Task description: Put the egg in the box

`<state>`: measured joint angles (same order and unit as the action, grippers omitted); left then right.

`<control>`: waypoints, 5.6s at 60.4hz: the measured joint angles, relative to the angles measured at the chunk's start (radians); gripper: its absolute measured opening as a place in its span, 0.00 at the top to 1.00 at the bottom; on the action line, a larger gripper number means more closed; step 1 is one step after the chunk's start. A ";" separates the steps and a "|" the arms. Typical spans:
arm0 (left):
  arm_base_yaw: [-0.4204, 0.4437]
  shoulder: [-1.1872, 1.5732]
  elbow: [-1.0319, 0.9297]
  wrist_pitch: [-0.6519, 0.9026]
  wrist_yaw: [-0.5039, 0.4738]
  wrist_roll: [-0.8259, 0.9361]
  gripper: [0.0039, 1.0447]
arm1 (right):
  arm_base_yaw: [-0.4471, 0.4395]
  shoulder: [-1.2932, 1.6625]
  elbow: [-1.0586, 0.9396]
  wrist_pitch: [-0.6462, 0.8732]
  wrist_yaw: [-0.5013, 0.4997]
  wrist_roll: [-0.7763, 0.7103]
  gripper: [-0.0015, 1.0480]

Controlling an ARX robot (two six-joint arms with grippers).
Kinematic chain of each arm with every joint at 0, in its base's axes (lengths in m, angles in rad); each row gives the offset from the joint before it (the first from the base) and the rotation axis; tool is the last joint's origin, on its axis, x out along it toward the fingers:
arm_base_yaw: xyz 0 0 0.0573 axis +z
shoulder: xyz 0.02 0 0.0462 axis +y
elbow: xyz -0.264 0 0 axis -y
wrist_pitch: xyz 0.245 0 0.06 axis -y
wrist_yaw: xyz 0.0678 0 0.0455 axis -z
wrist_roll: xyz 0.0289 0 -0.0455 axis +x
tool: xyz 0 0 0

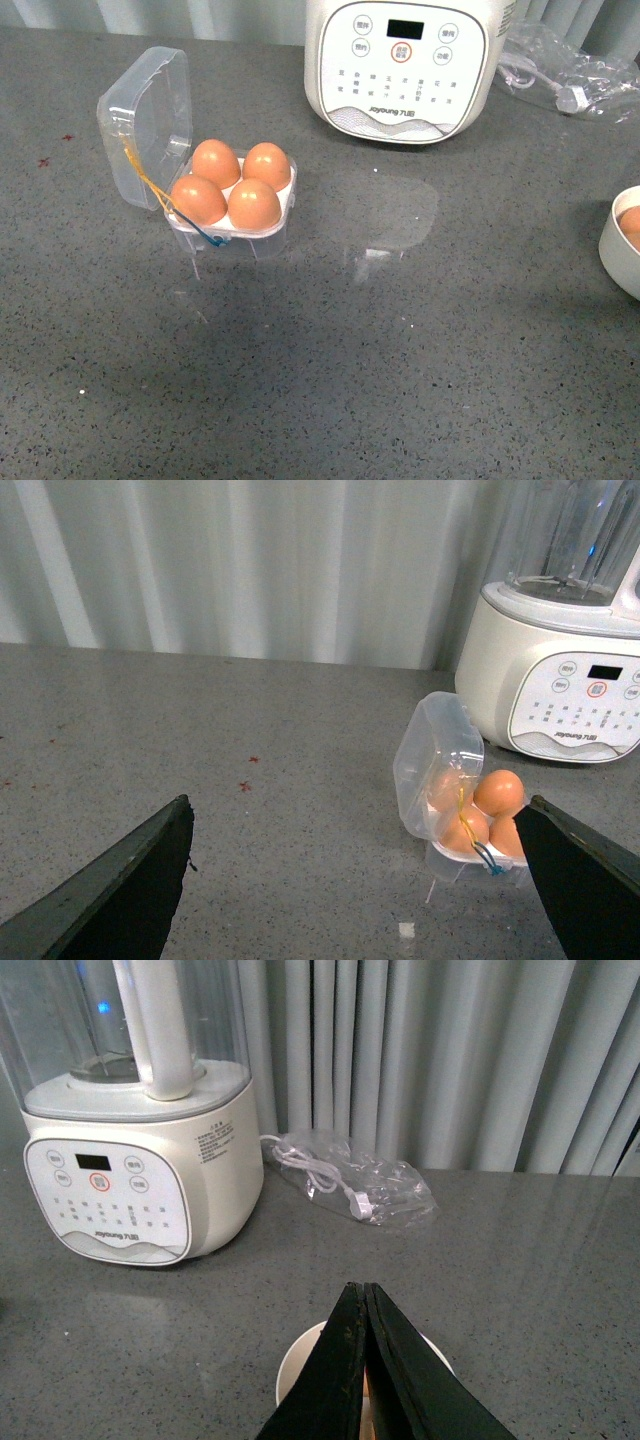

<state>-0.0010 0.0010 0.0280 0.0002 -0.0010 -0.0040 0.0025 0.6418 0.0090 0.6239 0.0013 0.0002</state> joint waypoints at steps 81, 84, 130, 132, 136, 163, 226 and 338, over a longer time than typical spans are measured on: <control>0.000 0.000 0.000 0.000 0.000 0.000 0.06 | 0.000 -0.637 -0.004 -0.623 -0.002 0.000 0.97; 0.000 0.000 0.000 0.000 0.000 0.000 0.06 | 0.000 -0.637 -0.004 -0.623 -0.002 0.000 0.97; 0.000 0.000 0.000 0.000 0.000 0.000 0.06 | 0.000 -0.637 -0.004 -0.623 -0.002 0.000 0.07; 0.000 0.000 0.000 0.000 0.000 0.000 0.06 | 0.000 -0.637 -0.004 -0.623 -0.002 0.000 0.07; -0.021 0.034 0.023 -0.077 -0.077 0.008 0.06 | 0.000 -0.637 -0.004 -0.623 -0.002 0.000 0.07; 0.092 0.806 0.185 0.198 -0.006 0.045 0.06 | 0.000 -0.638 -0.004 -0.623 -0.003 0.000 0.07; -0.109 1.551 0.660 0.364 0.005 0.047 0.06 | 0.000 -0.638 -0.004 -0.623 -0.003 0.000 0.07; -0.001 0.383 0.000 0.385 0.000 0.002 0.97 | -0.001 -0.638 -0.004 -0.623 -0.003 0.000 0.07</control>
<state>-0.0017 0.3843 0.0277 0.3855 -0.0010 -0.0021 0.0017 0.0040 0.0051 0.0006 -0.0013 0.0002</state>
